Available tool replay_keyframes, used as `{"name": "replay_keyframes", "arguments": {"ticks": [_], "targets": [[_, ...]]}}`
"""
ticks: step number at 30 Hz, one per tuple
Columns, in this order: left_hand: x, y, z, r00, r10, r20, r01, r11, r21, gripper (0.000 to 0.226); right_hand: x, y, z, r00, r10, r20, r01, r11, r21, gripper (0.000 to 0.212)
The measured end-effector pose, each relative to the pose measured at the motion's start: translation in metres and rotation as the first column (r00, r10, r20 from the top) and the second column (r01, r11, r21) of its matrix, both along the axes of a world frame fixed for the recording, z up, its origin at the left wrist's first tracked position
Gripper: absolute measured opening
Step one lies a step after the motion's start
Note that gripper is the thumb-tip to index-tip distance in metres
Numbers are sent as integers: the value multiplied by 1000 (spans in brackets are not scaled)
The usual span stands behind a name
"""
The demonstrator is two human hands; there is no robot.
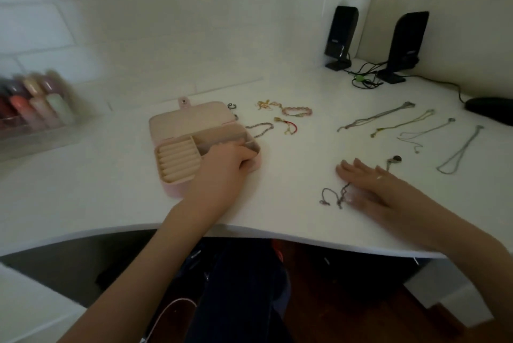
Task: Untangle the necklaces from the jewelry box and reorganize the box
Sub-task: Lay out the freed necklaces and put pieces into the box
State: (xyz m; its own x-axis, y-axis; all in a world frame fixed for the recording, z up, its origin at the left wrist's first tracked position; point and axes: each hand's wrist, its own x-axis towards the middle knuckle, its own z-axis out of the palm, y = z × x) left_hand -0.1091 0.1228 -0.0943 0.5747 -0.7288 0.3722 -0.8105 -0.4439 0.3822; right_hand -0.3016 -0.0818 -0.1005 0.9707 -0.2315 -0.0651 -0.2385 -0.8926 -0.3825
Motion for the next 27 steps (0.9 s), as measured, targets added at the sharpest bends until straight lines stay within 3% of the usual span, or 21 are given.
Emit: {"name": "replay_keyframes", "arguments": {"ticks": [4, 5, 7, 9, 11, 14, 16, 19, 22, 24, 27], "targets": [[-21, -7, -4, 999, -33, 29, 34, 999, -35, 22, 13, 14, -6, 993, 82, -83, -98, 970, -221, 87], [-24, -9, -5, 999, -27, 28, 28, 999, -39, 22, 16, 18, -5, 992, 92, -84, -107, 975, -197, 82], [-28, -11, -4, 1000, 6, 9, -5, 998, -62, 19, 20, 26, 2, 998, 66, -12, -66, 998, 3, 62], [-36, -14, -2, 999, 35, 2, -34, 992, -121, 16, 20, 19, 10, 977, -75, 199, 42, 986, 164, 50], [-53, -23, -2, 999, 28, 47, -19, 985, -169, 20, 16, -6, 11, 904, -216, 370, 190, 976, 108, 45], [-84, -50, -7, 994, -105, 43, 110, 981, -161, 33, 4, -35, 8, 902, -334, 273, 350, 937, -9, 41], [-95, -74, -12, 982, -187, -40, 179, 972, -151, 32, -1, -36, 1, 886, -381, 266, 390, 920, 18, 34], [-93, -101, -13, 955, -209, -210, 185, 975, -126, 39, 0, -34, -9, 804, -403, 437, 442, 897, 14, 20], [-92, -119, -15, 933, -236, -273, 226, 972, -68, 35, 6, -37, -11, 821, -378, 427, 436, 899, -43, 13], [-93, -124, -16, 923, -290, -254, 273, 957, -104, 24, 9, -35, -7, 805, -387, 450, 394, 915, 83, 8], [-88, -117, -9, 860, -316, -401, 221, 938, -267, 21, 21, -26, 17, 677, -523, 517, 268, 830, 489, 9]]}}
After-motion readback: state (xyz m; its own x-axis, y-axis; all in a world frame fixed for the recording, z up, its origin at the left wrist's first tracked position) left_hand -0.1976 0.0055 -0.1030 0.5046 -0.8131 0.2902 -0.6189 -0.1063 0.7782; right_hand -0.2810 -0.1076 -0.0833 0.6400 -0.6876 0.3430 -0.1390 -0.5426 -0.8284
